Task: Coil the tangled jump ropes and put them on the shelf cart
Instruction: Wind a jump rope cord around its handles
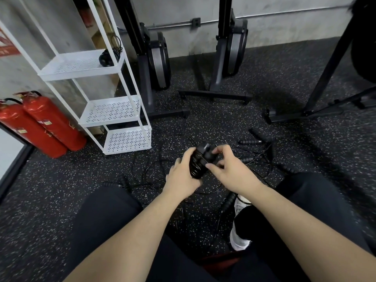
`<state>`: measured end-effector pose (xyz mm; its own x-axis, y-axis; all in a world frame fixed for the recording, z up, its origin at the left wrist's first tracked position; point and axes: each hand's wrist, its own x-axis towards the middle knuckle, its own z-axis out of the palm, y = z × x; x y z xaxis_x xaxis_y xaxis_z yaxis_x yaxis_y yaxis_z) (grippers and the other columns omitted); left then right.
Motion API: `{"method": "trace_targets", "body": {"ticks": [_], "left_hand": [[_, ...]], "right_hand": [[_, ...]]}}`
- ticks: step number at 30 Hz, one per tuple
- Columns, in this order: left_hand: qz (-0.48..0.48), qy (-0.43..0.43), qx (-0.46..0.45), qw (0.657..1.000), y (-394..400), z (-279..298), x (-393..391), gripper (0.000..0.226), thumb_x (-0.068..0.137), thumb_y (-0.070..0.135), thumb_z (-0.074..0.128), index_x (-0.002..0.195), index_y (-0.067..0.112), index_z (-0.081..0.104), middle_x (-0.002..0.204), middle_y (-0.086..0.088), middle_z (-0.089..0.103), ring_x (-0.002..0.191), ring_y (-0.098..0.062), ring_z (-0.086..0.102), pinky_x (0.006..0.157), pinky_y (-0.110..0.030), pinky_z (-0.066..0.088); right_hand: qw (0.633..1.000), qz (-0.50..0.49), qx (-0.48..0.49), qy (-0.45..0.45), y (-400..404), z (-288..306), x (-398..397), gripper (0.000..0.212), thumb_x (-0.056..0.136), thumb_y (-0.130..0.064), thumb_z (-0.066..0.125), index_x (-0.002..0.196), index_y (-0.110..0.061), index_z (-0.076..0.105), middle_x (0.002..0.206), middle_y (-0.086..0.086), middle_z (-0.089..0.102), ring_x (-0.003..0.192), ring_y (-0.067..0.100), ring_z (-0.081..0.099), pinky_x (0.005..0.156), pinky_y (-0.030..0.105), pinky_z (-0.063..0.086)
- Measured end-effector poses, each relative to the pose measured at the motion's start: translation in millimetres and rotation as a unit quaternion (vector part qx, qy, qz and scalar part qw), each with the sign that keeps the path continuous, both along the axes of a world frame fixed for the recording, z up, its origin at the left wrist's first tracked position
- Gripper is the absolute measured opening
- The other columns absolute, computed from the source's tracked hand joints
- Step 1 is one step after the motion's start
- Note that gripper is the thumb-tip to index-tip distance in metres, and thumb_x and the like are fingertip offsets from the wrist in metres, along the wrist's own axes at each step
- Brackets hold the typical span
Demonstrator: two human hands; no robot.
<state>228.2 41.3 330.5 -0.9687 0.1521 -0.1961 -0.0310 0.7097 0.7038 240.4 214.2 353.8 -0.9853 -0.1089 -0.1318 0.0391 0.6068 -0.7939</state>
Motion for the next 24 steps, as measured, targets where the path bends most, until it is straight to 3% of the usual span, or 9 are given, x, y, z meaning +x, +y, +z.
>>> {"method": "trace_targets", "body": {"ticks": [3, 6, 9, 11, 14, 16, 18, 20, 24], "left_hand": [[0.045, -0.011, 0.132, 0.990, 1, -2, -5, 0.100, 0.068, 0.018, 0.080, 0.143, 0.058, 0.027, 0.125, 0.003, 0.060, 0.105, -0.019, 0.064, 0.090, -0.044, 0.055], [0.055, -0.042, 0.227, 0.971, 3, 0, -3, 0.096, 0.076, 0.006, 0.080, 0.147, 0.049, 0.031, 0.123, 0.013, 0.062, 0.105, -0.009, 0.064, 0.083, -0.027, 0.049], [0.035, -0.092, 0.281, 0.955, 1, 5, 0, 0.096, 0.077, 0.001, 0.081, 0.143, 0.051, 0.033, 0.124, 0.019, 0.060, 0.112, -0.005, 0.060, 0.086, -0.024, 0.046], [0.007, -0.144, 0.309, 0.940, -1, 10, 0, 0.095, 0.074, -0.003, 0.081, 0.139, 0.053, 0.040, 0.128, 0.012, 0.062, 0.116, -0.010, 0.060, 0.090, -0.027, 0.047], [-0.057, -0.241, 0.373, 0.894, -5, 13, 1, 0.091, 0.066, -0.005, 0.075, 0.134, 0.050, 0.049, 0.122, -0.001, 0.068, 0.114, -0.021, 0.063, 0.098, -0.038, 0.049], [-0.104, -0.301, 0.401, 0.859, -9, 11, 3, 0.087, 0.063, -0.003, 0.075, 0.137, 0.038, 0.051, 0.109, -0.008, 0.071, 0.100, -0.024, 0.065, 0.090, -0.041, 0.050], [-0.159, -0.364, 0.447, 0.801, -11, 11, 5, 0.083, 0.060, 0.002, 0.080, 0.136, 0.020, 0.053, 0.102, -0.017, 0.068, 0.086, -0.026, 0.063, 0.077, -0.039, 0.051], [-0.194, -0.405, 0.484, 0.751, -11, 14, 7, 0.072, 0.059, 0.011, 0.086, 0.124, 0.005, 0.056, 0.100, -0.021, 0.064, 0.080, -0.026, 0.060, 0.069, -0.036, 0.051], [-0.209, -0.424, 0.475, 0.742, -12, 14, 9, 0.061, 0.061, 0.018, 0.085, 0.115, 0.001, 0.061, 0.100, -0.018, 0.065, 0.082, -0.025, 0.059, 0.069, -0.034, 0.051]], "right_hand": [[0.992, -0.046, -0.099, -0.059, 4, -1, -1, 0.034, 0.096, -0.038, 0.067, 0.116, -0.029, 0.040, 0.061, -0.007, 0.058, 0.047, 0.015, 0.053, 0.065, 0.051, 0.059], [0.992, -0.051, -0.101, -0.059, 12, 4, -5, 0.038, 0.090, -0.048, 0.071, 0.114, -0.030, 0.046, 0.068, -0.006, 0.059, 0.052, 0.012, 0.057, 0.073, 0.051, 0.060], [0.992, -0.051, -0.097, -0.066, 24, 11, -9, 0.044, 0.082, -0.053, 0.077, 0.113, -0.035, 0.051, 0.079, -0.002, 0.065, 0.064, 0.012, 0.062, 0.077, 0.043, 0.059], [0.991, -0.038, -0.108, -0.077, 32, 12, -9, 0.052, 0.080, -0.052, 0.080, 0.120, -0.037, 0.051, 0.083, -0.001, 0.069, 0.067, 0.012, 0.061, 0.073, 0.039, 0.054], [0.987, 0.002, -0.141, -0.083, 36, 12, -6, 0.058, 0.081, -0.041, 0.083, 0.130, -0.036, 0.053, 0.108, -0.010, 0.071, 0.079, 0.002, 0.063, 0.083, 0.029, 0.046], [0.978, 0.027, -0.183, -0.095, 36, 15, -3, 0.046, 0.076, -0.033, 0.087, 0.116, -0.031, 0.064, 0.089, -0.014, 0.072, 0.072, 0.002, 0.063, 0.075, 0.021, 0.045], [0.967, 0.053, -0.227, -0.103, 35, 17, 0, 0.041, 0.064, -0.038, 0.084, 0.100, -0.025, 0.068, 0.059, -0.007, 0.061, 0.051, 0.008, 0.052, 0.054, 0.017, 0.041], [0.959, 0.064, -0.259, -0.091, 33, 17, 2, 0.037, 0.062, -0.045, 0.079, 0.090, -0.022, 0.073, 0.048, -0.001, 0.051, 0.041, 0.008, 0.042, 0.045, 0.017, 0.035], [0.964, 0.064, -0.245, -0.080, 33, 20, 2, 0.015, 0.063, -0.047, 0.078, 0.074, -0.037, 0.077, 0.042, -0.001, 0.048, 0.037, 0.009, 0.039, 0.045, 0.017, 0.032]]}}
